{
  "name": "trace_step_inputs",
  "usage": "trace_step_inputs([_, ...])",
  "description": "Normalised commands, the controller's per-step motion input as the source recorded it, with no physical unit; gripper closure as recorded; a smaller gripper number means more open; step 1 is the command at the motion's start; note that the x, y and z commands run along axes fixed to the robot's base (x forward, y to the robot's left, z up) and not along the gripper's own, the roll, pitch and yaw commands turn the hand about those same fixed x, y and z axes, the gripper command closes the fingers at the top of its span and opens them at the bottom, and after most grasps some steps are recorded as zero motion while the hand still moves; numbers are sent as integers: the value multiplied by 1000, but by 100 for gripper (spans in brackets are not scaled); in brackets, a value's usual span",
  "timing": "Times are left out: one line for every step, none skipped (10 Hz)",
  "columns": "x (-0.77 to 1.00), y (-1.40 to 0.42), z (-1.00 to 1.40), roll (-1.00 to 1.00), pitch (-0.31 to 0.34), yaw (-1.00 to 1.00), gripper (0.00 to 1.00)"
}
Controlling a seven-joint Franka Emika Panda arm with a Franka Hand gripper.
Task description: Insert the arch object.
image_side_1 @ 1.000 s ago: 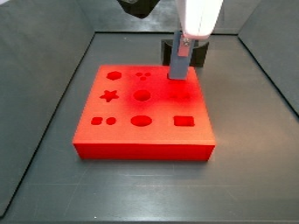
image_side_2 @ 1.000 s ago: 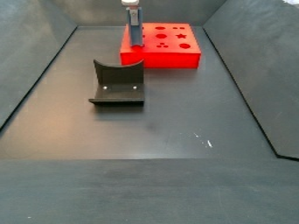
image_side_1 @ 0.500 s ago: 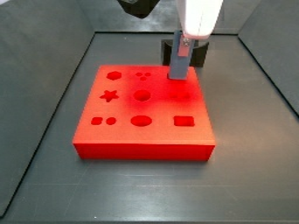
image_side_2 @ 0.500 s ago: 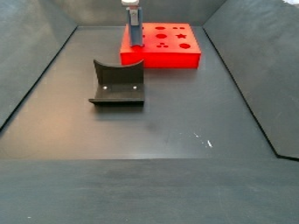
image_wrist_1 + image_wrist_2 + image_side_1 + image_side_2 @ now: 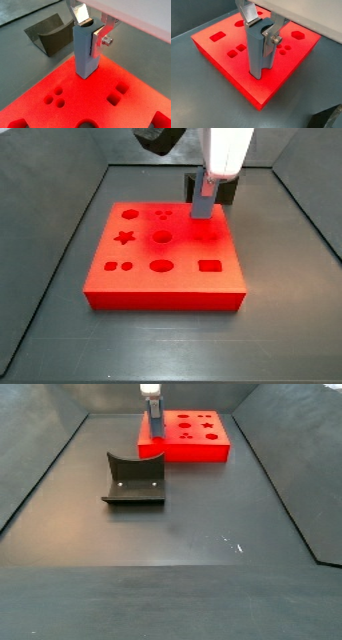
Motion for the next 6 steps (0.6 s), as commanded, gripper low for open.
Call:
trace_step_inputs([0,0,-557,23,-31,0,100])
trace_step_inputs([0,0,-640,43,-67,0,100])
trace_step_inputs([0,0,-654,43,-69,0,100])
trace_step_inputs([0,0,-680,33,-59,0,100])
trace_step_inputs([0,0,-643,1,-71,0,100])
trace_step_inputs([0,0,-589,7,-73,0,100])
